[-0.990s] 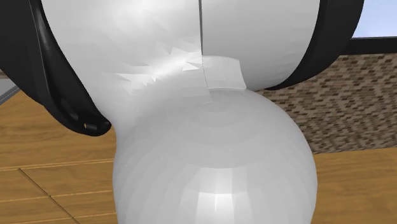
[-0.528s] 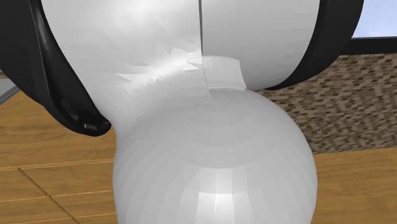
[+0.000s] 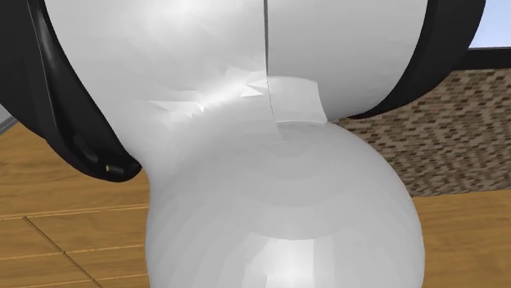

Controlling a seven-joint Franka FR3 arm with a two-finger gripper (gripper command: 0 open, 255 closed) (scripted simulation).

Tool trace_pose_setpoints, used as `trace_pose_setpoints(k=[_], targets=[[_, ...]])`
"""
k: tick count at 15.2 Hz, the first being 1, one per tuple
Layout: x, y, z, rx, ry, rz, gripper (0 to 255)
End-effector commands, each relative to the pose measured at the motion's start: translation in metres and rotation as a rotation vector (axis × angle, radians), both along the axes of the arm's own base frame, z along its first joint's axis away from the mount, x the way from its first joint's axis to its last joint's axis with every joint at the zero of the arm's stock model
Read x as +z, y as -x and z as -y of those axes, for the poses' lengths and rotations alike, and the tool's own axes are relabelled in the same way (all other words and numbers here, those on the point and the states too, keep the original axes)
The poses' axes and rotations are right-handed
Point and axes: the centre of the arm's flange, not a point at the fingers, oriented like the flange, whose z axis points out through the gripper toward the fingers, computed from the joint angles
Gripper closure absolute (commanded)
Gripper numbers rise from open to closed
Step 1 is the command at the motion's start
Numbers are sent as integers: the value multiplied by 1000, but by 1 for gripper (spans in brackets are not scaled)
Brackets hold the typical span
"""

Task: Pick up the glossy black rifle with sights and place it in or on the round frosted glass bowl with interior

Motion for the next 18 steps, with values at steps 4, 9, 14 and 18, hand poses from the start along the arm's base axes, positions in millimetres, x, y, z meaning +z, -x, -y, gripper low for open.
trace_pose_setpoints(k=[4, 9, 14, 18], targets=[[25, 0, 1, 0, 0, 0, 255], [52, 0, 1, 0, 0, 0, 255], [78, 0, 1, 0, 0, 0, 255], [99, 0, 1, 0, 0, 0, 255]])
